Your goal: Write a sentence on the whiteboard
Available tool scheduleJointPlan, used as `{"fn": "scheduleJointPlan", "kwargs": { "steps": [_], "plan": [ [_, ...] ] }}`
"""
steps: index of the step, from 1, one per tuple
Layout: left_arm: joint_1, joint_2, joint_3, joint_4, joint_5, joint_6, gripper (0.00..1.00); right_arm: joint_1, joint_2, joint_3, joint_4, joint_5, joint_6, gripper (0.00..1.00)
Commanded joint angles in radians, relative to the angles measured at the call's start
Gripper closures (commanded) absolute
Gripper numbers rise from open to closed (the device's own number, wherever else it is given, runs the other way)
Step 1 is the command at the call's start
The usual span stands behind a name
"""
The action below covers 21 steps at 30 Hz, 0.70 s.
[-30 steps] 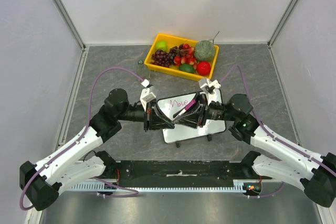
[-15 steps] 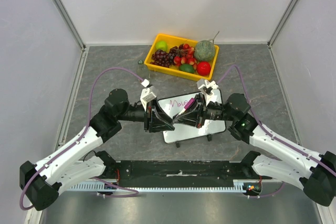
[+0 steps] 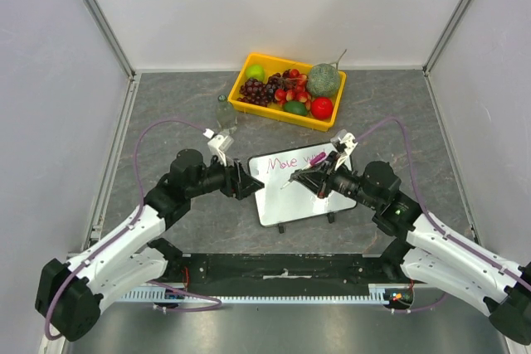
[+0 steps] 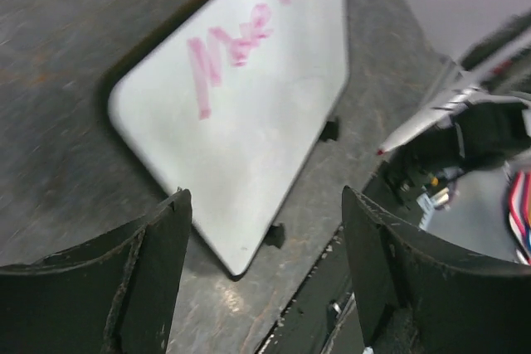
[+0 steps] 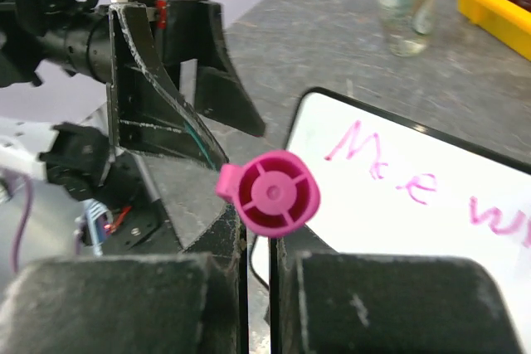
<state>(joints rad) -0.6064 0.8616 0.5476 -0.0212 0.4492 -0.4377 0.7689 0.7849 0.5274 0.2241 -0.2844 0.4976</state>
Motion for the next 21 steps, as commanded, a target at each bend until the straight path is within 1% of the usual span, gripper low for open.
{"fn": "scheduleJointPlan", "kwargs": {
  "steps": [1,3,5,10,12,15,18,21],
  "plan": [
    [0.14,0.039,-0.063,0.018,-0.055,-0.127,0.23,-0.003,-0.036,-0.03,-0.011,0.2,-0.022,1.0],
    [0.225,0.08,-0.096,0.113,0.024,-0.139,0.23,-0.003,-0.036,-0.04,0.006,0.203,-0.022,1.0],
    [0.256,0.125,-0.133,0.237,0.124,-0.148,0.23,-0.003,-0.024,-0.044,0.023,0.2,-0.027,1.0],
    [0.264,0.264,-0.167,0.496,0.314,-0.145,0.25,-0.003,0.016,-0.05,0.06,0.194,-0.022,1.0],
    [0.264,0.335,-0.172,0.608,0.396,-0.171,0.26,-0.003,0.022,-0.058,0.081,0.192,-0.018,1.0],
    [0.263,0.424,-0.169,0.745,0.453,-0.205,0.32,-0.003,0.036,-0.064,0.109,0.189,-0.014,1.0],
    [0.263,0.49,-0.158,0.776,0.448,-0.194,0.36,-0.003,0.063,-0.055,0.115,0.182,-0.022,1.0],
    [0.264,0.571,-0.158,0.892,0.482,-0.222,0.4,-0.002,0.092,-0.055,0.144,0.168,-0.016,1.0]
  ]
}}
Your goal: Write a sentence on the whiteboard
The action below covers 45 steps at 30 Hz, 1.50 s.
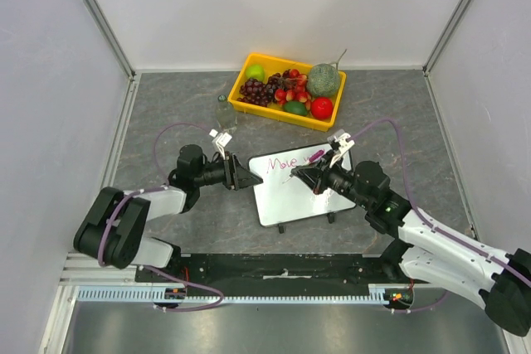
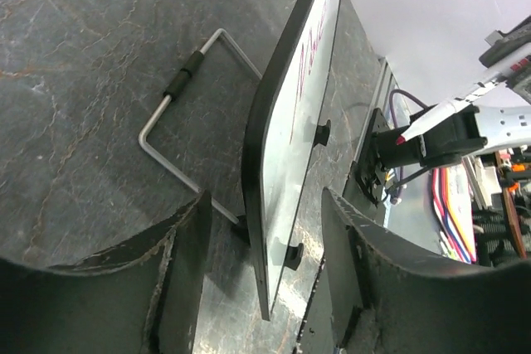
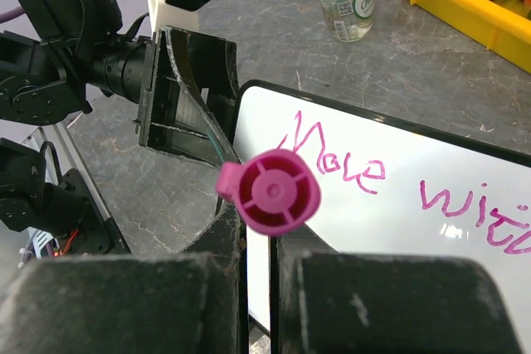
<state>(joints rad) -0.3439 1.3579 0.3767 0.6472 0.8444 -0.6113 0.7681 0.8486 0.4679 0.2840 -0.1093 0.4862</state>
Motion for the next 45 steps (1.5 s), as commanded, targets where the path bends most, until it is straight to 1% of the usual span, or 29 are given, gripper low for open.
{"fn": "scheduleJointPlan", "kwargs": {
  "steps": [1,2,5,8,10,12,14,16,17,24,45],
  "plan": [
    [0.0,0.101,0.016,0.256,0.106,-0.059,0.42,-0.001,0.035,0.002,0.098,-0.009,-0.003,1.0],
    [0.002,0.124,0.018,0.297,0.122,-0.073,0.46,-0.001,0.038,0.002,0.104,-0.006,-0.003,1.0],
    [0.0,0.176,0.027,0.356,0.173,-0.097,0.55,0.002,0.043,0.002,0.11,0.003,-0.012,1.0],
    [0.0,0.199,0.025,0.371,0.182,-0.094,0.64,0.029,0.037,-0.003,0.118,0.04,-0.031,1.0],
    [0.0,0.208,0.022,0.371,0.183,-0.09,0.7,0.077,0.033,-0.005,0.113,0.103,-0.053,1.0],
    [0.0,0.211,0.019,0.373,0.188,-0.088,0.78,0.141,0.032,-0.006,0.113,0.21,-0.084,1.0],
    [0.0,0.218,0.016,0.374,0.19,-0.09,0.86,0.195,0.032,-0.02,0.133,0.285,-0.103,1.0],
    [0.002,0.218,0.014,0.367,0.188,-0.087,0.95,0.212,0.027,-0.04,0.17,0.328,-0.107,1.0],
    [0.002,0.221,0.013,0.358,0.182,-0.084,0.98,0.217,0.026,-0.049,0.182,0.351,-0.109,1.0],
    [0.0,0.228,0.01,0.341,0.177,-0.073,0.98,0.226,0.056,-0.064,0.219,0.419,-0.135,1.0],
    [0.002,0.219,0.019,0.264,0.182,-0.024,0.98,0.227,0.184,-0.071,0.314,0.453,-0.109,1.0]
  ]
}}
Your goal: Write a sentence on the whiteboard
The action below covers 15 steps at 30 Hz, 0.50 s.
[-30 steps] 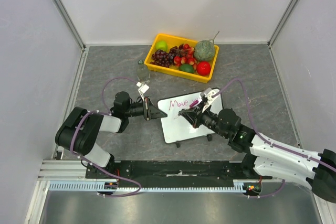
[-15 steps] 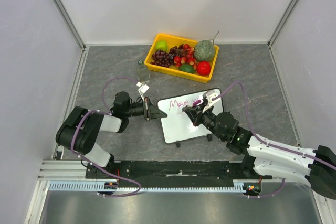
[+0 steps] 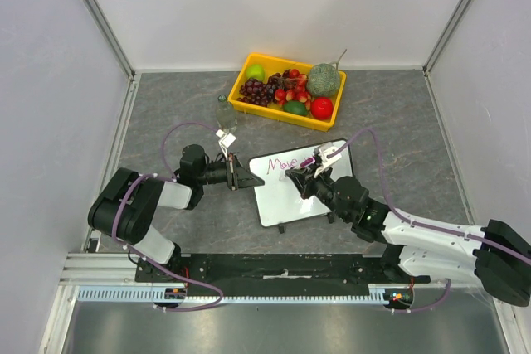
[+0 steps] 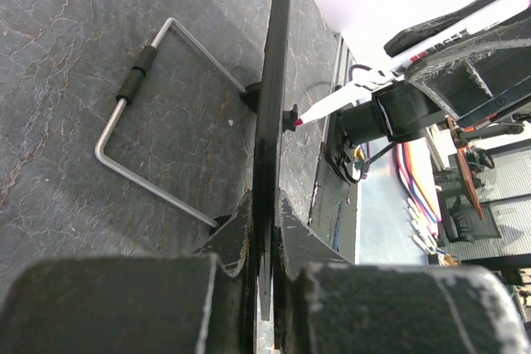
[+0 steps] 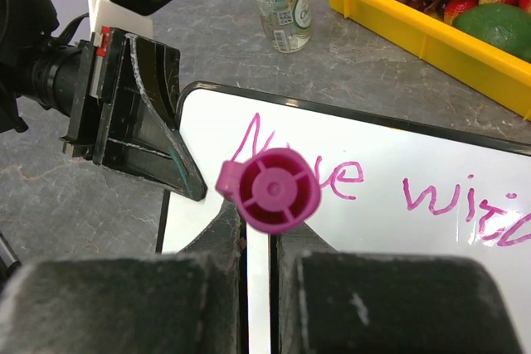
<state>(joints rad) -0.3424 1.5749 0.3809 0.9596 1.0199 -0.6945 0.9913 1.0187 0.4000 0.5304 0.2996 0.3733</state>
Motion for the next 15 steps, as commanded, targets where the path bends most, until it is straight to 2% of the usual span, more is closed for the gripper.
{"fn": "scheduleJointPlan", "kwargs": {
  "steps": [1,15],
  "plan": [
    [0.0,0.004,0.016,-0.05,0.008,0.059,0.98,0.004,0.018,-0.006,0.066,0.05,0.006,1.0],
    [-0.001,0.004,0.016,-0.078,0.003,0.078,0.98,0.004,0.003,-0.05,0.013,0.056,0.033,1.0]
  ]
}}
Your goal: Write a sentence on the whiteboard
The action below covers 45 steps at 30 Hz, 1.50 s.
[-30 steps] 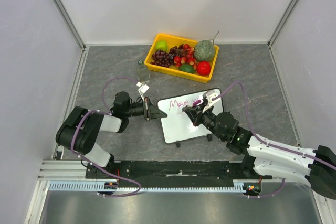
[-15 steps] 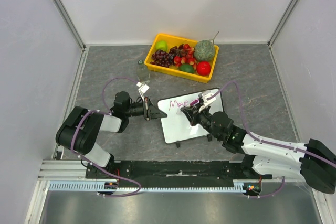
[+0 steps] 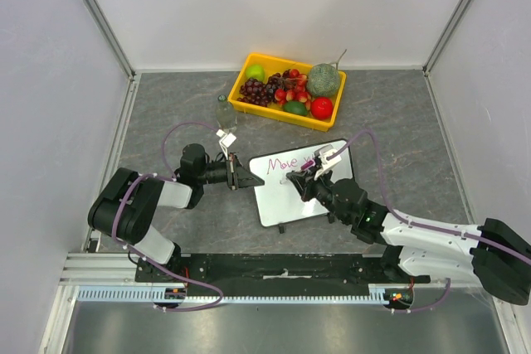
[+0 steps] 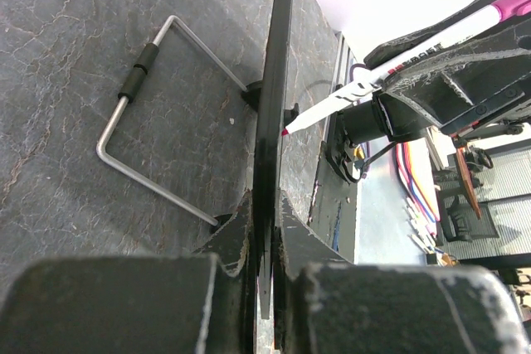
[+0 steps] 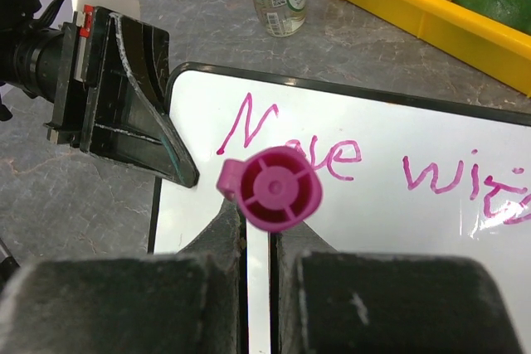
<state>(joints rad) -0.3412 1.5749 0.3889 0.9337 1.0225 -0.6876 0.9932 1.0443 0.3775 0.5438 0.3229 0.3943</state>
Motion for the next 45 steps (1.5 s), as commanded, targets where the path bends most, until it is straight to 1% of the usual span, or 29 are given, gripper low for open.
{"fn": "scheduleJointPlan", "kwargs": {
  "steps": [1,19,28,32,36,45],
  "plan": [
    [-0.002,0.004,0.011,-0.055,0.001,0.074,0.98,0.002,-0.029,-0.032,-0.007,0.031,0.014,1.0],
    [-0.002,0.01,0.016,-0.062,0.001,0.082,0.98,0.004,-0.098,-0.092,-0.093,-0.051,0.057,1.0],
    [-0.001,0.013,0.016,-0.065,-0.001,0.086,0.98,0.004,-0.138,0.018,-0.107,-0.108,0.083,1.0],
    [-0.002,0.016,0.016,-0.068,-0.001,0.086,0.98,0.002,-0.135,0.05,-0.094,-0.076,0.077,1.0],
    [-0.001,0.013,0.015,-0.067,-0.002,0.086,0.98,-0.002,-0.103,0.077,-0.096,-0.004,0.057,1.0],
    [-0.002,0.011,0.013,-0.067,-0.002,0.089,0.98,-0.045,-0.003,0.081,-0.042,0.013,0.075,1.0]
  ]
}}
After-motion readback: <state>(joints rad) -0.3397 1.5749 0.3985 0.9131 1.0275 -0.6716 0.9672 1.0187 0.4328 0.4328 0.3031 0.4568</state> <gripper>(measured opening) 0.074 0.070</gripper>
